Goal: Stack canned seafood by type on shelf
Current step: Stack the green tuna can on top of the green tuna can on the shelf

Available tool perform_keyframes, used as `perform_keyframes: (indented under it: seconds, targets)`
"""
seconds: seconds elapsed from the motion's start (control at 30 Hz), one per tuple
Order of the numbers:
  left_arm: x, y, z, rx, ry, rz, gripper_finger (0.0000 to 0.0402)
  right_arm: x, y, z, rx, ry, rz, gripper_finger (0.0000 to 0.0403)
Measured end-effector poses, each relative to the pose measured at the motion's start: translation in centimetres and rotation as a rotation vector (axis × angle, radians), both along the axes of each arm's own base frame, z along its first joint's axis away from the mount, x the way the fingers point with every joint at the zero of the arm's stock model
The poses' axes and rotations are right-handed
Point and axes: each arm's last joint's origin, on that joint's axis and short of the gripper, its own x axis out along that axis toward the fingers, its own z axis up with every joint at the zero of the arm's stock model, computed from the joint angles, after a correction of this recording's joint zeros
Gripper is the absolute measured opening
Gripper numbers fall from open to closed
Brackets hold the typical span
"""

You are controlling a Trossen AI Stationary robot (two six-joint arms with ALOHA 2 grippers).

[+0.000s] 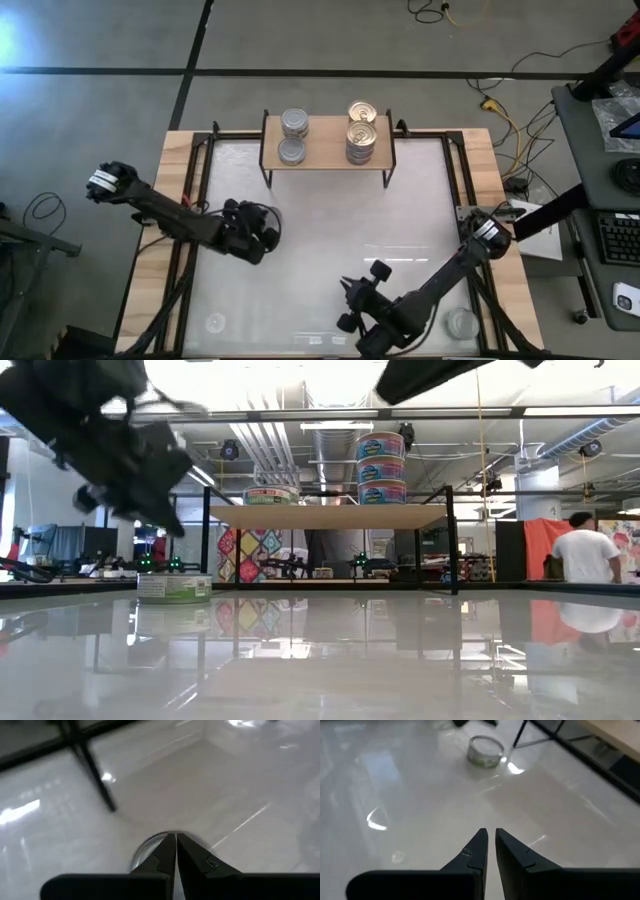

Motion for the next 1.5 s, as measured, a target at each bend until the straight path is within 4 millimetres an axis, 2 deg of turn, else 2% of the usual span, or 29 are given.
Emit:
perform_keyframes:
  seconds: [0.13,0.27,0.4,0.57,0.73,0.83,0.9,1.03,1.13,1.37,1.5]
  targets:
    - [-0.2,0.3,-1.9,-0.048,0.028,0.049,0.0,0.7,-1.1,-0.2,-0.042,-0.023,-0.032,0.0029]
    - [0.3,0.1,-3.1,-0.076,0.05,0.06,0.0,1.2,-1.9,-0.3,-0.108,0.035,-0.007,0.0029]
    - [2.2,-0.7,-4.3,-0.093,0.018,-0.002,0.0,1.8,-2.6,-0.1,-0.164,0.089,0.024,0.0029]
    - [6.2,-2.3,-5.5,-0.094,-0.104,-0.106,0.0,2.0,-3.1,-0.1,-0.192,0.144,0.047,0.0029]
    - [10.5,-4.8,-4.4,-0.13,-0.123,-0.297,0.0,1.1,-3.1,-0.2,-0.193,0.206,0.048,0.0029]
    - [12.5,-6.6,-2.1,-0.105,-0.128,-0.429,0.0,0.0,-3.0,-0.2,-0.196,0.229,0.012,0.0029]
    - [13.2,-7.6,-0.5,-0.087,-0.144,-0.444,0.0,-0.6,-3.0,-0.2,-0.186,0.226,-0.025,0.0029]
    - [12.5,-8.3,0.4,-0.017,-0.041,-0.395,0.0,-1.3,-3.2,-1.0,-0.17,0.218,-0.072,0.0029]
    - [11.3,-8.7,-0.1,-0.021,-0.005,-0.328,0.0,-1.4,-3.8,-1.9,-0.179,0.241,-0.084,0.0029]
    - [8.3,-10.3,-3.6,-0.063,-0.013,-0.249,0.0,-0.9,-7.3,-4.9,-0.246,0.358,-0.125,0.0029]
    - [7.6,-10.4,-6.8,-0.03,0.018,-0.241,0.0,0.2,-9.5,-6.3,-0.246,0.39,-0.131,0.0028]
